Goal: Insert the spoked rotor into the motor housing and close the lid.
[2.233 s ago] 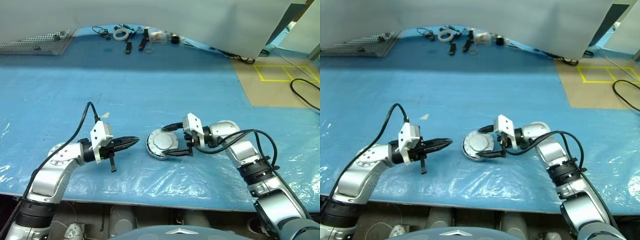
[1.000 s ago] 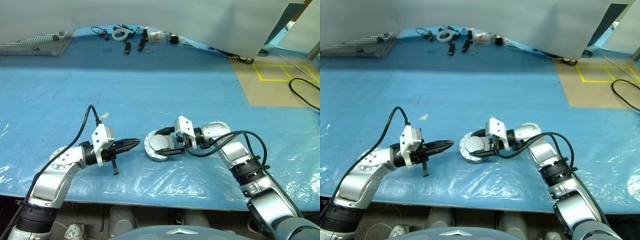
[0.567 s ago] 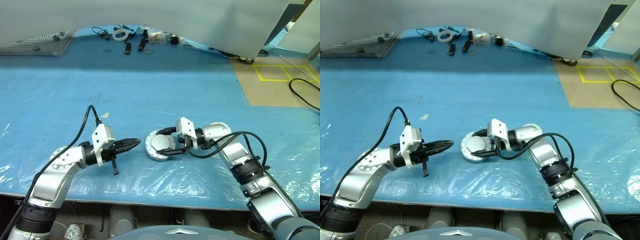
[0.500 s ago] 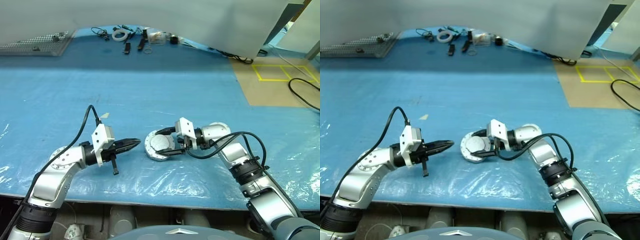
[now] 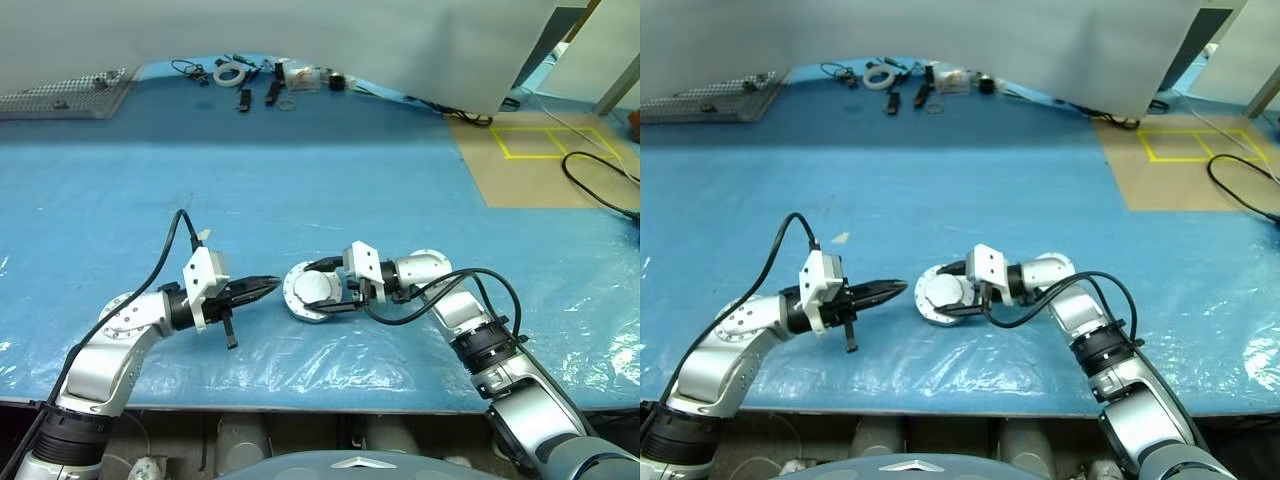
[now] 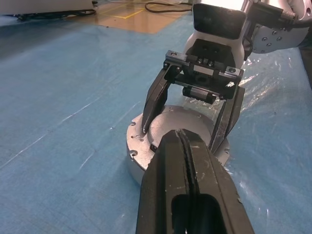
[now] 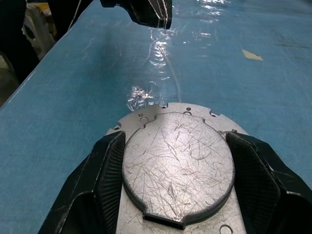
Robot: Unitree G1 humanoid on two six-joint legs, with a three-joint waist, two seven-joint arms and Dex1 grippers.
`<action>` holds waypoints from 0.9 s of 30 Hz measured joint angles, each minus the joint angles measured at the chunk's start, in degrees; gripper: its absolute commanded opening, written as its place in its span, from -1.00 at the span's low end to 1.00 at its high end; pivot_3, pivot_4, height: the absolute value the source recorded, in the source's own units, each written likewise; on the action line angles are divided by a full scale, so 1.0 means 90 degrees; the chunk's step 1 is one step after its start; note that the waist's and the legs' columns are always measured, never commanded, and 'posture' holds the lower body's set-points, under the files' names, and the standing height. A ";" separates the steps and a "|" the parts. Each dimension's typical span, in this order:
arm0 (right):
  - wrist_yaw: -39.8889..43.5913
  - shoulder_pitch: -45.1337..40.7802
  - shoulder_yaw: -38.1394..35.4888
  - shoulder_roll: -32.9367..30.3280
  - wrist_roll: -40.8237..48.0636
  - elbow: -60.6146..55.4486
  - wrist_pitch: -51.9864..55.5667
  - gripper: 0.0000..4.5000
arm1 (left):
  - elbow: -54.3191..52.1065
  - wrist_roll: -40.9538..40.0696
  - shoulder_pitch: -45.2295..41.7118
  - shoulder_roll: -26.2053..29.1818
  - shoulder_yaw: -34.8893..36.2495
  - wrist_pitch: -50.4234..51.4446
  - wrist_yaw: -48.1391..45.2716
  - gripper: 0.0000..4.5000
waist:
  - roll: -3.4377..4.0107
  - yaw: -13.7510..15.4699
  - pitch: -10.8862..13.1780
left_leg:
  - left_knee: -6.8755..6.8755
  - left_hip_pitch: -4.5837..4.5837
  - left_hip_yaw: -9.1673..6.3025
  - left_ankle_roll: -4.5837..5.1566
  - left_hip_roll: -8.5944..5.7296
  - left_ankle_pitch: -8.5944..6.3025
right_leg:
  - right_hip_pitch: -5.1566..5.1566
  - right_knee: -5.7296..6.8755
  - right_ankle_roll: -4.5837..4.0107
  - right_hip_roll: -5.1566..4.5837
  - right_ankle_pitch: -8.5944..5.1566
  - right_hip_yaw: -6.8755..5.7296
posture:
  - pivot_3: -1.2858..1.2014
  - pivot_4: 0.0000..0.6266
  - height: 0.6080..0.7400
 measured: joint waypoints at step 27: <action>0.0028 0.0497 -0.0220 -0.0380 0.0508 -0.0763 0.0915 0.31 | 0.1401 0.1233 -0.1559 -0.0491 -0.1430 -0.0935 -0.0603 -1.00 | 0.0009 0.0039 -0.0011 | -0.0035 -0.0004 0.0000 -0.0020 0.0000 0.0012 | 0.0017 -0.0051 0.0001 -0.0005 0.0000 -0.0016 | 0.03 -0.52 1.00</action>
